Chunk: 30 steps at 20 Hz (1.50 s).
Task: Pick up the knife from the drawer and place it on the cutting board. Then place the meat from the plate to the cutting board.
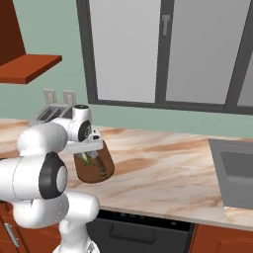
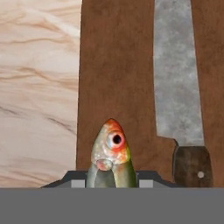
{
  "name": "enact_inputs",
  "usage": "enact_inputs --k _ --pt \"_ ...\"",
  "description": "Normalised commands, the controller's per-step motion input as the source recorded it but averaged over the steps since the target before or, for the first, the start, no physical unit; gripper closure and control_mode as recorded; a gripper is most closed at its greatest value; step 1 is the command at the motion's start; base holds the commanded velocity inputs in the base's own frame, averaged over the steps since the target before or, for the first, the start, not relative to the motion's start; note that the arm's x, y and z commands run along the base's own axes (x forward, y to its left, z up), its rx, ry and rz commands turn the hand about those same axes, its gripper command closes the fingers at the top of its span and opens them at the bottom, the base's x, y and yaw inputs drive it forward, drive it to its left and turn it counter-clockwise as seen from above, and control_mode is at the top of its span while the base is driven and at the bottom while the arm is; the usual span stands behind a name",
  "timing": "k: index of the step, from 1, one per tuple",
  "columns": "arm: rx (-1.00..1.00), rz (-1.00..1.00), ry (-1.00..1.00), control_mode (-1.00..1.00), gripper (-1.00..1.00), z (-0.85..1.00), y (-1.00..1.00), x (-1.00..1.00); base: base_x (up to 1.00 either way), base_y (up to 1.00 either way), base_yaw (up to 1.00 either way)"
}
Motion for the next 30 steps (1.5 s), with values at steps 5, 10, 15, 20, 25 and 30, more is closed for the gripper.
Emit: enact_inputs --k 5,10,15,20,25,30 --pt "-0.04 0.0 -0.01 -1.0 1.0 -0.09 0.0 0.13 0.0 0.0 0.0" --pt "-0.03 0.0 -0.01 -1.0 1.0 -0.2 0.0 0.13 0.0 0.0 0.0" --pt "0.07 0.0 0.0 -1.0 1.0 -0.32 0.0 0.09 0.0 0.0 0.0" --pt "0.0 0.0 -0.05 -1.0 1.0 -0.25 0.0 0.04 0.0 0.0 0.0" --pt "0.0 0.0 -0.05 -1.0 1.0 -0.27 0.01 0.04 0.0 0.0 0.0" --pt "0.0 0.0 -0.01 -1.0 -1.0 -0.23 0.08 0.01 0.0 0.0 0.0"
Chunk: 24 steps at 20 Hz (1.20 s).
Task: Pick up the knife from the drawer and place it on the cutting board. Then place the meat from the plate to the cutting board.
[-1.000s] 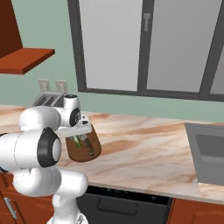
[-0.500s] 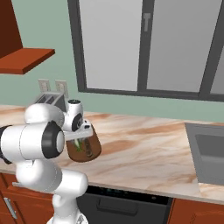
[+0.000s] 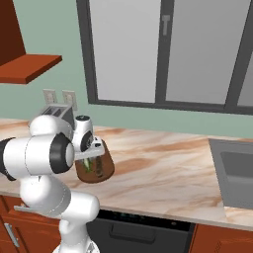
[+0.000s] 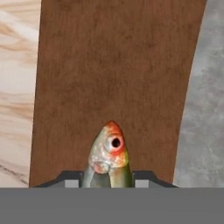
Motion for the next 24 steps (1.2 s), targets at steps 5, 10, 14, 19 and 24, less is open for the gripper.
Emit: enact_inputs --k 5,10,14,19,24 --pt "0.0 0.0 -0.06 -1.0 -1.0 0.02 0.0 -0.02 0.0 0.0 0.0" --pt "0.0 0.0 -0.04 -1.0 -1.0 0.16 0.0 -0.13 0.0 0.0 0.0" --pt "0.0 0.0 -0.09 -1.0 -1.0 0.32 0.0 -0.13 0.0 0.0 0.0" --pt "0.0 0.0 -0.08 -1.0 -1.0 0.51 0.0 -0.12 0.0 0.0 0.0" --pt "0.0 0.02 -0.04 -1.0 -1.0 0.6 0.0 -0.04 0.0 0.0 0.0"
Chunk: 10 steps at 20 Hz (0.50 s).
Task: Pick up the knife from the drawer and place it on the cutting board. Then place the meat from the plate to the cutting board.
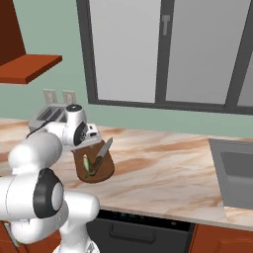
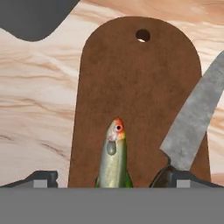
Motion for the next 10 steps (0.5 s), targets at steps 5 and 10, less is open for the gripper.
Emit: enact_inputs --k 5,10 --pt "0.0 0.0 -0.07 -1.0 -1.0 0.59 -0.09 -0.43 0.0 0.0 0.0" --pt "0.0 -0.02 -0.14 -1.0 -1.0 0.54 -0.19 -0.59 0.0 0.0 0.0"
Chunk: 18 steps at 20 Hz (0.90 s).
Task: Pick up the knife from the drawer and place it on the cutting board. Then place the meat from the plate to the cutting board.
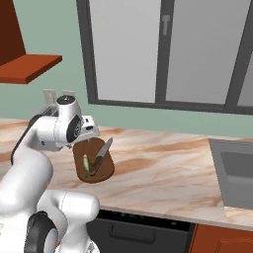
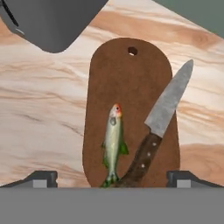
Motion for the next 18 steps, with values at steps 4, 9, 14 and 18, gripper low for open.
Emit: enact_inputs --k 4,9,14,18 --pt "0.03 -0.14 -0.19 -1.0 -1.0 0.59 -0.23 -0.87 0.0 0.0 0.0" --pt "0.06 -0.15 -0.24 -1.0 -1.0 0.6 -0.13 -1.0 0.0 0.0 0.0" --pt "0.02 -0.2 -0.25 -1.0 -1.0 0.74 -0.02 -0.97 0.0 0.0 0.0" --pt "0.03 -0.25 -0.13 -1.0 -1.0 0.93 -0.14 -0.61 0.0 0.0 0.0"
